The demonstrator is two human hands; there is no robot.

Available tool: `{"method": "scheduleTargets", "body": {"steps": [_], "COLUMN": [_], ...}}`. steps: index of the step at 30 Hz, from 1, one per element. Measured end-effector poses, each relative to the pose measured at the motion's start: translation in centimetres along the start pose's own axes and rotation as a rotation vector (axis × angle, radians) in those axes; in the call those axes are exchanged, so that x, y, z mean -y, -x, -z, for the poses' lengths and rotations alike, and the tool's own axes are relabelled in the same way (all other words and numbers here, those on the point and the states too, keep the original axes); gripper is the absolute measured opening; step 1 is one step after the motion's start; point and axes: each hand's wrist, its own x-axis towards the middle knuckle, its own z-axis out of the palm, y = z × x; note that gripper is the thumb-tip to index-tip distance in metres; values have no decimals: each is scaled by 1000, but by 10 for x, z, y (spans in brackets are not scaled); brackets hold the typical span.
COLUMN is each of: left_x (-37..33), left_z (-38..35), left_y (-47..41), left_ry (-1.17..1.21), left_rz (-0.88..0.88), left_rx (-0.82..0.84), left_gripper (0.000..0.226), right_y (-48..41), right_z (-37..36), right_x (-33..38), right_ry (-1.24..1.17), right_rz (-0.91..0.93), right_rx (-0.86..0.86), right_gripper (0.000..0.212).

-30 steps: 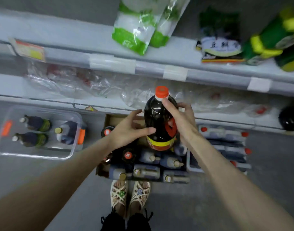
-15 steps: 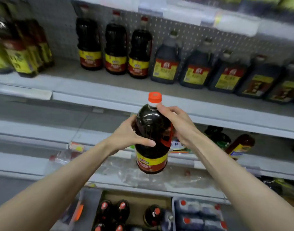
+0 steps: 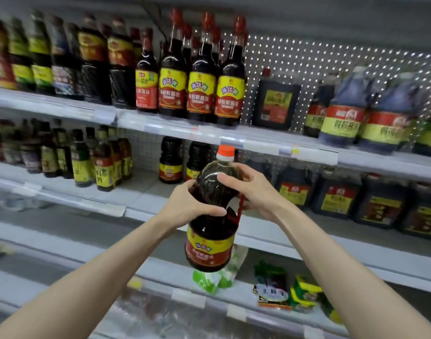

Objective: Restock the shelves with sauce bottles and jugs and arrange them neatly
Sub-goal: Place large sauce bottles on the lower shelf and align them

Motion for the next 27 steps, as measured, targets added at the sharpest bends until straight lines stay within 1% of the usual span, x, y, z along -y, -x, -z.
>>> {"method": "scheduleTargets", "body": {"steps": [3,6,8,15,20,24,27], "left_x": [-4,-1,2,18,51,82,105], "left_z": [10,20,31,75,118,162,189], "left_y": [-4,-8,-10,-33,-68,-106,-134], "left_ry": [-12,-29,-36,-38,-35,-27,-30], "left_rz": [1,-5,-7,-15,-28,-29,-39], "left_rx": [-56,-82,-94,-107,-92,-44,-9], "left_gripper": [71,74,70,59,67,70,73], "right_y": [-7,-15,-24,-69,-113,-154,-183], "right_z": [-2,-10,-20,-62,-104,-143,-169], "right_x": [11,12,12,6,-2,-10,-19], "right_ry": [-5,-46,-59,-122,-124,-123,-120], "right_rz": [32,55,75,126,147,144,152], "right_rx": [77,123,137,84,49,44,5], "right_gripper": [46,36,31,34,37,40,42]}}
